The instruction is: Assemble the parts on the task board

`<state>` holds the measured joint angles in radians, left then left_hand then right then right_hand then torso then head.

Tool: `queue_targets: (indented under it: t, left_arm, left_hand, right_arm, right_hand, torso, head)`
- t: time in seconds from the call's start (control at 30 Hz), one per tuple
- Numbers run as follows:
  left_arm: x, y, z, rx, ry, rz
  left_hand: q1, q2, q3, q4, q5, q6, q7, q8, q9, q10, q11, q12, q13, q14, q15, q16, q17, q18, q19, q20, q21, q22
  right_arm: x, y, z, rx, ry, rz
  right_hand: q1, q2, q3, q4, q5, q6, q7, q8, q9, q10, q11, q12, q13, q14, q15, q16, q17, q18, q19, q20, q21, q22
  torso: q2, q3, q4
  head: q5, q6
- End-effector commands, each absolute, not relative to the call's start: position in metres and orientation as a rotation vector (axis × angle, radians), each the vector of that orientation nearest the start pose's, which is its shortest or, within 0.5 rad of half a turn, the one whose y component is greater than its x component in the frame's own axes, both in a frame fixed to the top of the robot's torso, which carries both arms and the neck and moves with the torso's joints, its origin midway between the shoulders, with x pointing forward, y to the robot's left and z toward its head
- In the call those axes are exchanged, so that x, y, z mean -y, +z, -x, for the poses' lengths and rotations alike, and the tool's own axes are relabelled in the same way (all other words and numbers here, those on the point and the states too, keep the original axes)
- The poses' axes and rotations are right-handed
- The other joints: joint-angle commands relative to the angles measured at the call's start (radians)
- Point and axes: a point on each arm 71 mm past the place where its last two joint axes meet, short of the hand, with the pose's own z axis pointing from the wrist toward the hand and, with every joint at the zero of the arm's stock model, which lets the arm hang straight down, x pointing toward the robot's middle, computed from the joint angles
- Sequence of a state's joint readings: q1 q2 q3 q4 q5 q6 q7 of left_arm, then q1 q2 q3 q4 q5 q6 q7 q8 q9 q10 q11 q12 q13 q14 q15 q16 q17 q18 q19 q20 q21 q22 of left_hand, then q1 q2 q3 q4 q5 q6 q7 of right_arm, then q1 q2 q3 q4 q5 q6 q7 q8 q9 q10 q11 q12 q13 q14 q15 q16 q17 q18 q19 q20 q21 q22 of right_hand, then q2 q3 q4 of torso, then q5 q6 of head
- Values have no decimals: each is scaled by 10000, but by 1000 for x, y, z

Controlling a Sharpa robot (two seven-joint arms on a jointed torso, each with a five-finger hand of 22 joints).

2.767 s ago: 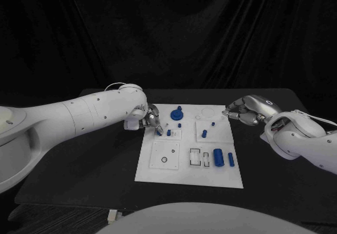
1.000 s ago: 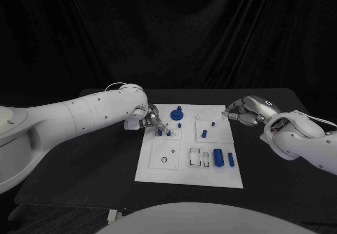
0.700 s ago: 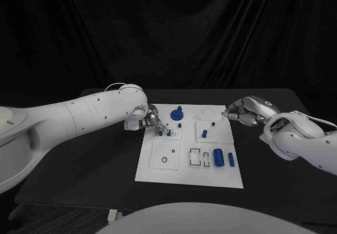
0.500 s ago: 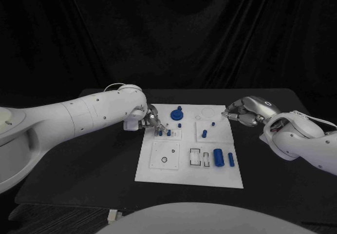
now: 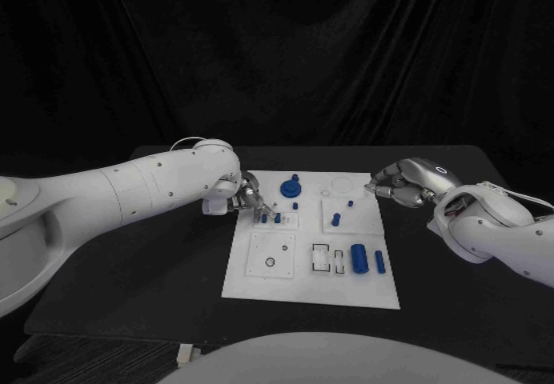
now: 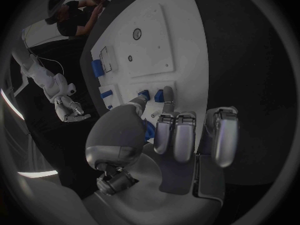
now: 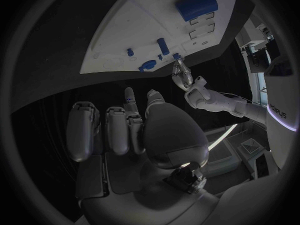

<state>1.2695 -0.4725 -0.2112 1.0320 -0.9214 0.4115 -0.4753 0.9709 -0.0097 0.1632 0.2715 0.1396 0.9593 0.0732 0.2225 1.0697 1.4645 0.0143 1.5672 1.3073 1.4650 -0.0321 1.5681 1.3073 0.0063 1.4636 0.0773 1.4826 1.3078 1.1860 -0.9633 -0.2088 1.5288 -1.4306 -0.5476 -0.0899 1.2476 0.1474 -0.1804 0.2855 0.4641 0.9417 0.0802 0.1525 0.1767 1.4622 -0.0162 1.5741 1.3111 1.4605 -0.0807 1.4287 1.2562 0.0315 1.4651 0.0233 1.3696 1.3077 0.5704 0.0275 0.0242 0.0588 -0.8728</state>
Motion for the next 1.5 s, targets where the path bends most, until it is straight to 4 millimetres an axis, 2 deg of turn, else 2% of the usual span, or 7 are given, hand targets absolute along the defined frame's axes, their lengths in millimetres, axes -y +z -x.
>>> queue_targets:
  t: [0.03,0.47,0.73,0.83,1.03,1.23,1.5]
  left_arm:
    - [-170,-276,-528,-25836,-3575,1250]
    - [-178,-199,-541,-20206,-6345,-533]
    - [-159,-175,-534,-17378,-7088,-4739]
    - [-151,-180,-532,-16980,-7026,-6015]
    - [-137,-204,-527,-16242,-6920,-7892]
    - [-127,-228,-529,-16033,-6883,-8239]
    - [-112,-250,-532,-16265,-6697,-8196]
  left_hand:
    - [-101,31,-259,130,44,-92,24,126,108,1063,-49,36,2635,1058,-23,27,2635,171,452,11,30,2321]
    - [659,46,-2323,146,-314,-1082,-68,1930,2269,1063,-155,36,2635,1058,-139,27,2635,130,567,-125,177,2372]
    - [3654,-1045,-1187,123,-859,-3668,157,1721,2188,-227,75,-1058,1968,1058,135,27,2635,403,-442,124,-959,2002]
    - [4206,-1070,-689,41,-773,-4421,85,1220,953,-6833,163,-7137,-1626,1058,221,27,2635,459,-778,318,-1239,1907]
    - [5667,-1502,1018,-121,215,-2040,-562,-14,-2857,-7592,-287,-11398,-5700,670,-198,-207,2277,452,-658,400,-1143,1930]
    - [5778,-1649,1541,-825,577,-1367,-792,-1535,-5303,-7514,-453,-12712,-8101,80,-266,-761,1323,505,-663,284,-1408,1854]
    - [5454,-1584,1430,-1029,451,-1063,-827,-1516,-5984,-7196,-340,-12624,-8638,71,-229,-759,1236,500,-620,255,-1455,1865]
  right_arm:
    - [267,-235,-454,-16377,5232,476]
    - [270,-233,-453,-16223,5272,464]
    - [268,-231,-451,-16050,5460,534]
    - [267,-231,-450,-15994,5528,566]
    - [264,-230,-449,-15921,5664,633]
    - [263,-228,-448,-15708,5851,700]
    - [262,-226,-446,-15520,6002,747]
  right_hand:
    - [77,-8,-68,1,32,63,7,-35,-16,1086,61,-33,2597,571,12,-60,-14,176,389,58,-32,1973]
    - [77,-14,-78,6,30,62,12,-39,-18,1086,58,-33,2597,576,12,-49,9,174,392,59,-24,1976]
    - [61,-38,-105,18,19,70,29,-39,-18,1069,25,-55,2559,584,10,-28,50,170,399,59,-7,1982]
    - [57,-42,-111,22,17,73,32,-39,-18,1066,19,-58,2554,585,8,-28,51,167,404,59,8,1986]
    - [57,-42,-111,22,17,73,32,-39,-18,1066,19,-58,2554,585,8,-28,51,167,404,59,8,1986]
    - [-4,-40,-157,49,10,147,26,-10,-6,1076,3,-45,2576,602,-5,11,121,155,425,50,65,2006]
    - [-69,-48,-204,58,4,170,19,-5,-3,1081,-5,-40,2585,608,-13,24,139,152,431,44,77,2011]
  torso:
    - [5,-2,-2]
    - [-5,-3,3]
    - [-5,-3,5]
    - [-15,3,-3]
    - [13,-4,-8]
    - [40,-6,3]
    - [32,-5,0]
  head:
    - [0,2]
    - [-98,2]
    - [-78,2]
    - [-93,2]
    - [-108,2]
    - [-150,2]
    - [-86,2]
